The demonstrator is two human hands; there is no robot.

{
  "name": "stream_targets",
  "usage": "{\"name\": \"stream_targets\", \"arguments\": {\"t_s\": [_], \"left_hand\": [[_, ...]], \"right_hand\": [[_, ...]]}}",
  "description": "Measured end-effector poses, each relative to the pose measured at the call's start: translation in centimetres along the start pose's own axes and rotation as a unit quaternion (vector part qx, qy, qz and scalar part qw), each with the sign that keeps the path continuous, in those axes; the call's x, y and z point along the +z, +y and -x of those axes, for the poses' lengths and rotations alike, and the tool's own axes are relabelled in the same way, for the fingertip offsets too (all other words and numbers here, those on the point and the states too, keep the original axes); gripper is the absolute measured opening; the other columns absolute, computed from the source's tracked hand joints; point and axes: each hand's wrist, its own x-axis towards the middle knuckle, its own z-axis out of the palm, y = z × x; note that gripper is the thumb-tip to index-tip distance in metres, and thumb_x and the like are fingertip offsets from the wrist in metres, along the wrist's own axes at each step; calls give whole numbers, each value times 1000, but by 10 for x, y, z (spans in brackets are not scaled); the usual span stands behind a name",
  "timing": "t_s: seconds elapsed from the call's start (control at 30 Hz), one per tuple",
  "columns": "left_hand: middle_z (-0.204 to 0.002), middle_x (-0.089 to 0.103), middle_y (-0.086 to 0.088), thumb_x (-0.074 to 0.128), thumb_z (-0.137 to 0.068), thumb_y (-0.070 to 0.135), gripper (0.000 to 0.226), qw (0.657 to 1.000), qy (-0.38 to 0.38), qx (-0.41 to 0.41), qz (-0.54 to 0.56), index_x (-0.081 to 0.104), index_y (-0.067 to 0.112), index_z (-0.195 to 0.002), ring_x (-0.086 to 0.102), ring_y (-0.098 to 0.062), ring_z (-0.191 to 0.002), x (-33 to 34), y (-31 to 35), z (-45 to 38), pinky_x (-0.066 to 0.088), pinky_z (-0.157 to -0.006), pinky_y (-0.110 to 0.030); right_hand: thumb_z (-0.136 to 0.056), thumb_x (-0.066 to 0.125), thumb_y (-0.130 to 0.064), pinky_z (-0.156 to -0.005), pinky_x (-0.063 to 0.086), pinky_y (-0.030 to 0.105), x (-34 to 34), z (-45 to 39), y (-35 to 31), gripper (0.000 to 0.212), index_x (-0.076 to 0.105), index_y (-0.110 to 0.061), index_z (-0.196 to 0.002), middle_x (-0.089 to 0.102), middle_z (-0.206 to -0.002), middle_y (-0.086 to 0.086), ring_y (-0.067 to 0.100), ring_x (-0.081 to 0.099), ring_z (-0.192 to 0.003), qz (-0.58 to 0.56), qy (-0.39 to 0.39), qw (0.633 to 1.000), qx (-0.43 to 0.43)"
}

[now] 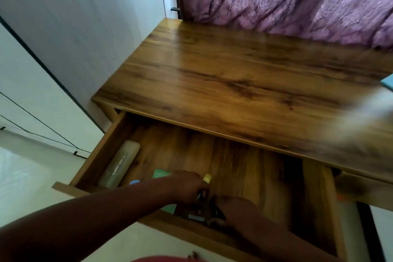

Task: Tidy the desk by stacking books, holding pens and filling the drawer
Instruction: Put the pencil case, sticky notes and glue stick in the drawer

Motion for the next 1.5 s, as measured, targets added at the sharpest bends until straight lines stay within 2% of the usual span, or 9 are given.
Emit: {"name": "stream_targets", "arguments": {"t_s": [0.17,0.43,0.6,0.73,0.9,1.03,1.2,1.37,1.5], "left_hand": [[-122,63,0,59,-89,35,33,997,-63,35,8,61,33,-122,57,-21,-109,-4,-14,-1,44,-81,-32],[-125,62,2,54,-93,36,36,994,-78,80,-15,57,35,-129,56,-18,-109,-11,-18,-3,43,-79,-31],[-115,66,3,56,-89,48,39,994,22,106,28,63,29,-122,60,-14,-103,-58,6,-10,46,-83,-28],[-112,69,3,59,-90,41,32,978,132,161,3,67,26,-118,60,-8,-95,-123,53,-31,43,-76,-21],[-111,68,-2,56,-87,44,32,948,238,209,-27,69,25,-109,62,-20,-99,-188,124,-82,46,-82,-25],[-124,59,-3,52,-84,53,45,937,267,213,-73,64,26,-117,58,-25,-112,-229,193,-150,48,-93,-38],[-153,33,-4,49,-91,54,59,941,244,146,-182,41,26,-142,36,-27,-137,-261,291,-244,34,-109,-40],[-158,23,-6,52,-87,58,72,948,227,84,-209,29,27,-148,30,-29,-141,-272,355,-337,33,-111,-44],[-162,2,-7,53,-88,57,86,960,222,37,-167,9,23,-153,10,-31,-147,-268,373,-400,18,-119,-42]], "right_hand": [[-85,47,-64,-86,44,31,0,8,5,55,47,-23,-122,57,-122,3,22,55,-109,-43,-15,999,12],[-89,43,-56,-88,48,32,3,19,18,31,56,-35,-108,63,-111,-13,6,57,-100,-156,40,987,31],[-93,50,-40,-65,45,14,-27,52,40,16,61,-38,-105,64,-94,-19,-5,58,-75,-180,129,972,80],[-92,52,-40,-73,50,22,-63,102,77,12,62,-38,-97,65,-94,-16,-3,59,-82,-172,243,943,149],[-85,50,-41,-59,42,25,-106,176,146,10,58,-35,-82,58,-72,-8,10,57,-67,-124,381,890,217],[-86,61,-27,-64,49,30,-138,222,216,9,66,-24,-92,69,-90,1,21,65,-78,-40,457,836,302],[-77,69,-38,-82,49,47,-162,253,314,45,58,-23,-118,57,-123,14,37,54,-108,105,540,740,386],[-75,57,-53,-95,34,51,-155,246,392,60,50,-30,-131,48,-139,12,45,40,-126,174,544,727,382],[-81,56,-51,-95,39,58,-139,233,424,61,42,-30,-137,50,-139,11,48,43,-124,125,546,746,360]]}}
